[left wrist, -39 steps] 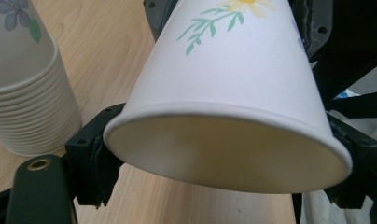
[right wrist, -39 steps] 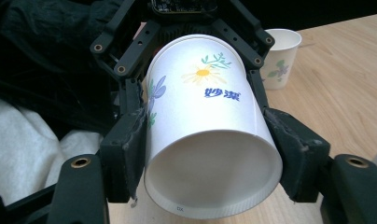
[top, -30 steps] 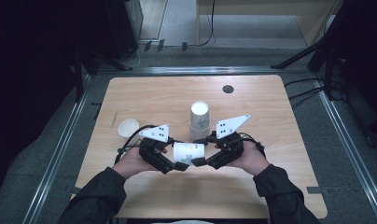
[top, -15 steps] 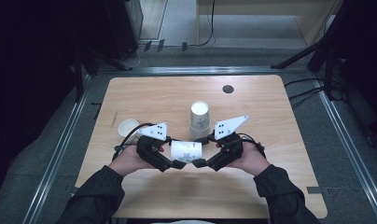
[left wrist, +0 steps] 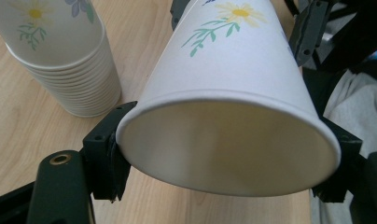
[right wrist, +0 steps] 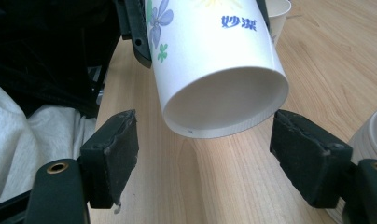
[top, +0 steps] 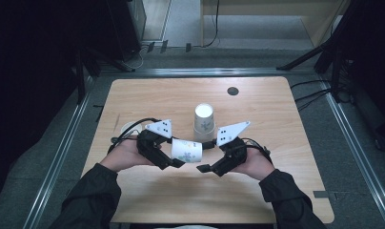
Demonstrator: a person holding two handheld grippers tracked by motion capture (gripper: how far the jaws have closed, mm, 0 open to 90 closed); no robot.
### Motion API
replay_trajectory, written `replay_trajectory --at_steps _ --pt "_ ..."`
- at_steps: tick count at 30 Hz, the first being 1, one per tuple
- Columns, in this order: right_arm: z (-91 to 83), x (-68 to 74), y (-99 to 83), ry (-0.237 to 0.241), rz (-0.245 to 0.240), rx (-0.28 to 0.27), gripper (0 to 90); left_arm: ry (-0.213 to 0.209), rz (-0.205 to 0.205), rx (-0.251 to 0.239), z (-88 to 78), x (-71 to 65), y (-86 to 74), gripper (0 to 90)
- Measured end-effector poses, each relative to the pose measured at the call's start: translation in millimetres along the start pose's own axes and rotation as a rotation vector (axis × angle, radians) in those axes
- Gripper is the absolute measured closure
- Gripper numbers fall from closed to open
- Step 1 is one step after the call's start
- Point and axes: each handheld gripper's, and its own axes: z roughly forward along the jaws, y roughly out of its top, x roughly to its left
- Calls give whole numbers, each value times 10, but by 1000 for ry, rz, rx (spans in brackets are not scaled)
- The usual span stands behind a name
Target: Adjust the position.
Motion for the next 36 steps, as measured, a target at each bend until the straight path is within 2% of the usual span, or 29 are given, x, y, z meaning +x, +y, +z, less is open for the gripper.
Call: replay_trajectory --at_steps 3,4,9,12,14,19,27,36 --pt "10 -3 -3 -5 7 7 239 -4 27 41 -2 13 84 226" --pt "12 -7 -3 -7 4 6 239 3 47 62 -9 14 126 227" --pt "5 -20 -11 -24 1 6 239 8 87 132 -24 4 277 227" --pt "-3 -30 -16 -29 2 3 239 5 99 157 -13 -17 320 227" --pt "-6 -31 -17 -32 3 0 239 17 109 172 8 -40 325 227" --pt "13 -29 -22 -25 2 9 237 28 136 237 122 -78 315 227" --pt "129 1 -49 -10 -18 76 239 6 146 302 347 -106 256 227" --pt "221 -4 -64 -7 -20 105 273 23 132 317 398 -107 259 227"
